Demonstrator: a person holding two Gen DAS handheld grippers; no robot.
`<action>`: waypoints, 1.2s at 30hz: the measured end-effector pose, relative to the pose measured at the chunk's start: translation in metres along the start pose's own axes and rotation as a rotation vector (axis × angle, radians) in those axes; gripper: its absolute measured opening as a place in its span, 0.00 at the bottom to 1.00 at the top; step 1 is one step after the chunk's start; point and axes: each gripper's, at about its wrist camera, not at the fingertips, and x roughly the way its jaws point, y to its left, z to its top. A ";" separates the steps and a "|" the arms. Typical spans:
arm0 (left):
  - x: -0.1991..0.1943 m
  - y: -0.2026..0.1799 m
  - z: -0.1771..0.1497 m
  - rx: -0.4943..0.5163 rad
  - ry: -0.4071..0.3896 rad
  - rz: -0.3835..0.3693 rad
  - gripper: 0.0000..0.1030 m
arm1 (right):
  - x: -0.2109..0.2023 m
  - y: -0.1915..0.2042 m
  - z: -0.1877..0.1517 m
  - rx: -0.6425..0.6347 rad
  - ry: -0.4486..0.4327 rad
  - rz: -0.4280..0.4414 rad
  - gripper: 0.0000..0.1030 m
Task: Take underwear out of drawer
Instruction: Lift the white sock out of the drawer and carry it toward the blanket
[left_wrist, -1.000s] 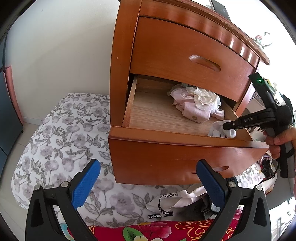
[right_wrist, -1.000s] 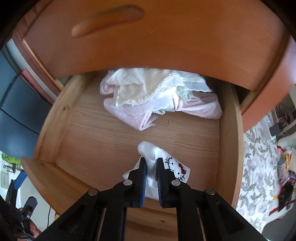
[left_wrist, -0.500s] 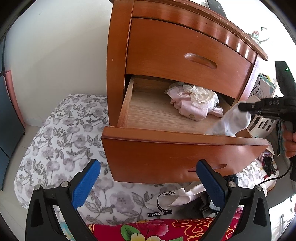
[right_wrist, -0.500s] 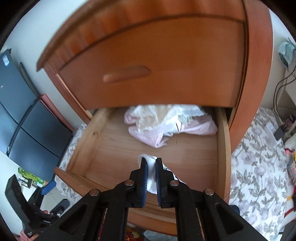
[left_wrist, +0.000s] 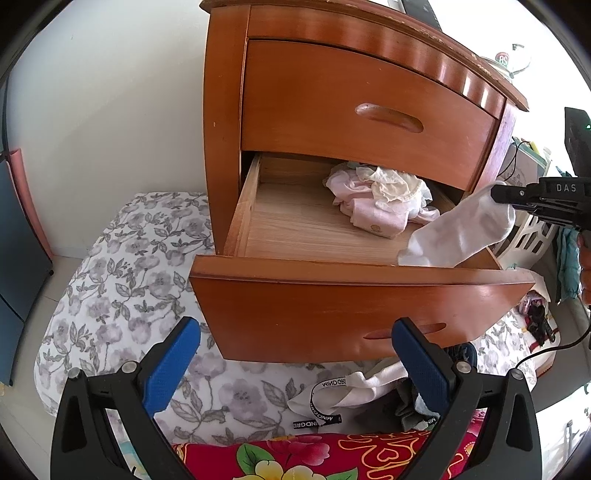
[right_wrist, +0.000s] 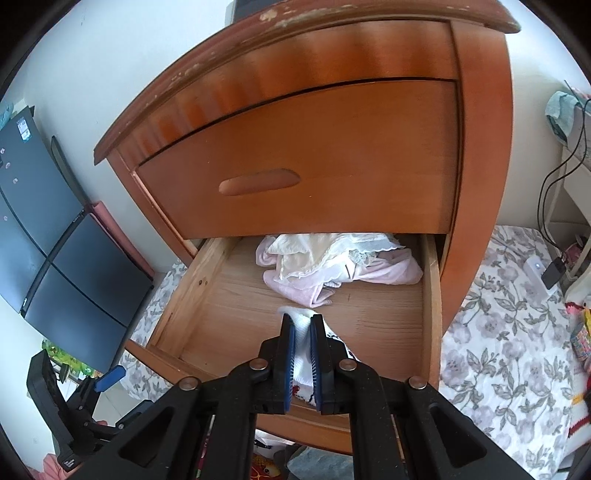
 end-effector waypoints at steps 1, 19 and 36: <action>0.000 -0.001 0.000 0.003 0.000 0.000 1.00 | -0.001 -0.001 0.000 0.004 -0.002 0.000 0.08; -0.013 -0.010 0.001 0.022 -0.017 0.005 1.00 | -0.032 0.002 0.008 -0.002 -0.073 0.006 0.08; -0.025 -0.016 0.001 0.032 -0.040 0.000 1.00 | -0.174 0.058 0.023 -0.144 -0.422 0.074 0.08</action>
